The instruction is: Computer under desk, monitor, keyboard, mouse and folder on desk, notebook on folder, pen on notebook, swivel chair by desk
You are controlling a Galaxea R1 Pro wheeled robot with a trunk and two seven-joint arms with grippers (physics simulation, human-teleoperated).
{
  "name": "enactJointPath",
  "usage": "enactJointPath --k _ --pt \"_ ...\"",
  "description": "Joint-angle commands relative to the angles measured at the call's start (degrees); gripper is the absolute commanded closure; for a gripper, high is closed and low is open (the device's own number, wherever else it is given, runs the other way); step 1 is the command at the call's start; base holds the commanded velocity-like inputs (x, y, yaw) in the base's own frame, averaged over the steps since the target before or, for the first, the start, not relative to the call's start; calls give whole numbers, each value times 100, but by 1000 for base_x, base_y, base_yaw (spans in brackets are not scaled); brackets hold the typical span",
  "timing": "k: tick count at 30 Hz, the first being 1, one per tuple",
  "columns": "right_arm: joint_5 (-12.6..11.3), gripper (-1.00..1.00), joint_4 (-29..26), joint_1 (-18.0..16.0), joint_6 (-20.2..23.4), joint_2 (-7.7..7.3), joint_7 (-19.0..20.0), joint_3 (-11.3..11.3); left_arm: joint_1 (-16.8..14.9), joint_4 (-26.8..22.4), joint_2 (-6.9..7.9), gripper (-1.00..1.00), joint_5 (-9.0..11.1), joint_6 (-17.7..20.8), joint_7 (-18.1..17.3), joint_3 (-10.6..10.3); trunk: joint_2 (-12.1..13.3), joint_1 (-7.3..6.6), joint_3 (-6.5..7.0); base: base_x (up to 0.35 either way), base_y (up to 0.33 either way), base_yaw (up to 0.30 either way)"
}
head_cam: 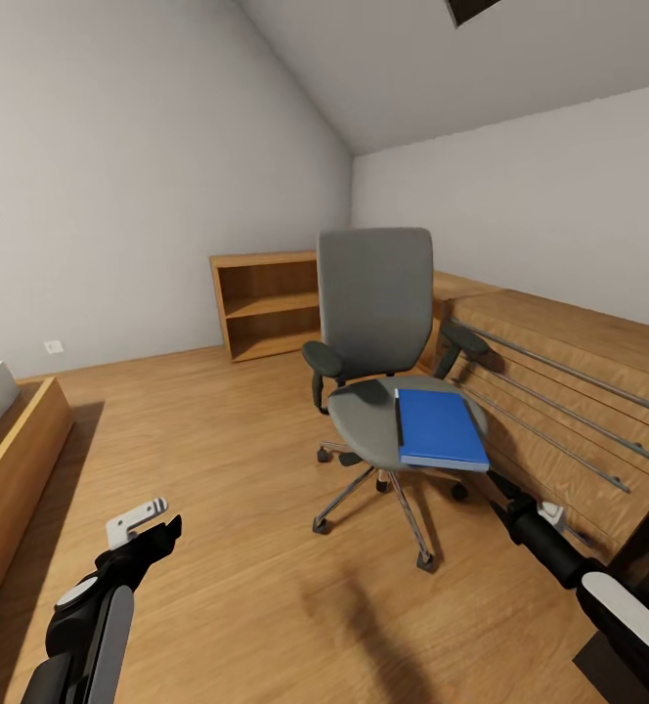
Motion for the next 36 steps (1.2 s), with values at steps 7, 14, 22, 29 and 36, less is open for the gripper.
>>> enactJointPath --k 7,14,22,29,36 --pt "-62 -100 19 -6 17 -3 -489 17 -4 -2 -4 -100 61 21 35 3 -3 -1 -6 4 0 0" --pt "-77 -100 15 -6 12 3 -828 34 -4 0 -4 -100 59 17 32 3 -3 -1 -6 128 0 0" --pt "-80 -100 8 -6 9 4 -899 40 -4 58 -5 -100 55 16 32 -3 -3 -1 -6 55 0 0" --pt "-81 -100 5 -6 9 4 -897 40 -4 67 -5 -100 55 16 32 -5 -3 -1 -6 7 0 0" --pt "-74 -100 5 -6 8 4 -866 47 -4 71 -5 -100 55 16 32 -5 -3 -1 -6 1 0 0"
